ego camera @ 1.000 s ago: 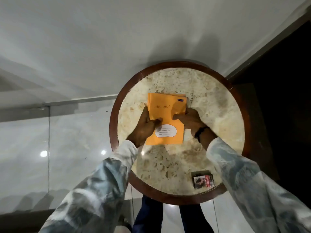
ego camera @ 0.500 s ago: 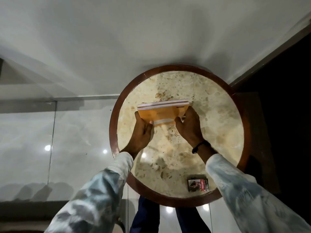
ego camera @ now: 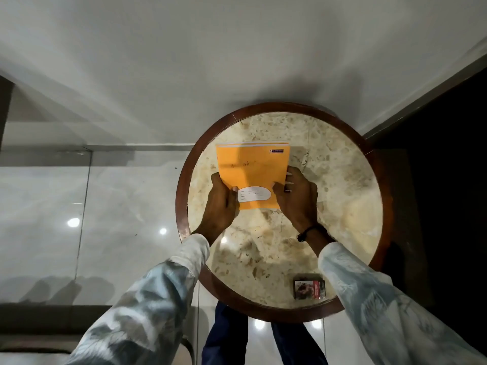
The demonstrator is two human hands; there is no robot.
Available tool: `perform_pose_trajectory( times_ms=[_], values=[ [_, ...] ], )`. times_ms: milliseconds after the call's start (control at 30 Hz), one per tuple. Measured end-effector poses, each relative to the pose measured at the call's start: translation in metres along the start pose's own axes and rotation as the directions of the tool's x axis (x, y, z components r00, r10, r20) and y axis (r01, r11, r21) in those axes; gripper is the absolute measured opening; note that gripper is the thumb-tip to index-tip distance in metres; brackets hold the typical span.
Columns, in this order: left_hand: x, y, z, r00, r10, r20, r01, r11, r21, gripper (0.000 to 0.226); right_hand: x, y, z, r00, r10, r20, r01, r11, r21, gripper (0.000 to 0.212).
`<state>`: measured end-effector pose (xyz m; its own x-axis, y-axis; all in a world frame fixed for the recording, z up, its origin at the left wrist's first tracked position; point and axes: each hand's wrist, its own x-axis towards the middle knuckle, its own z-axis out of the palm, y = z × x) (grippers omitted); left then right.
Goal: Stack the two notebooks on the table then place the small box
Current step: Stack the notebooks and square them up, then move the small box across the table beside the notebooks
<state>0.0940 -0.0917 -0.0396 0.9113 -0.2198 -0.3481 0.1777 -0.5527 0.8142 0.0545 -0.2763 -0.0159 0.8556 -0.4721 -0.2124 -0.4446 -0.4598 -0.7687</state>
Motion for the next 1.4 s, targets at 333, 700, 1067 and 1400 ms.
perform_pose_trajectory(
  times_ms=[333,700,1067,1400],
  values=[
    [0.020,0.002,0.000,0.903,-0.372,-0.216,0.394,0.917,0.067,0.017,0.034,0.000,0.021,0.950,0.230,0.212,-0.177,0.953,-0.244,0.012],
    [0.018,0.015,0.007,0.897,-0.362,-0.252,0.424,0.866,0.264,0.025,0.029,0.002,0.034,0.965,0.226,0.132,-0.181,0.941,-0.286,0.020],
    [-0.040,0.006,0.022,0.945,-0.127,-0.302,0.275,0.807,0.523,0.066,-0.020,0.018,-0.010,0.960,0.246,0.130,-0.200,0.935,-0.293,0.040],
    [-0.150,-0.044,0.121,0.921,-0.193,-0.339,0.371,0.704,0.605,0.086,-0.165,0.110,-0.073,0.968,0.214,0.133,-0.144,0.904,-0.402,0.046]
  ],
)
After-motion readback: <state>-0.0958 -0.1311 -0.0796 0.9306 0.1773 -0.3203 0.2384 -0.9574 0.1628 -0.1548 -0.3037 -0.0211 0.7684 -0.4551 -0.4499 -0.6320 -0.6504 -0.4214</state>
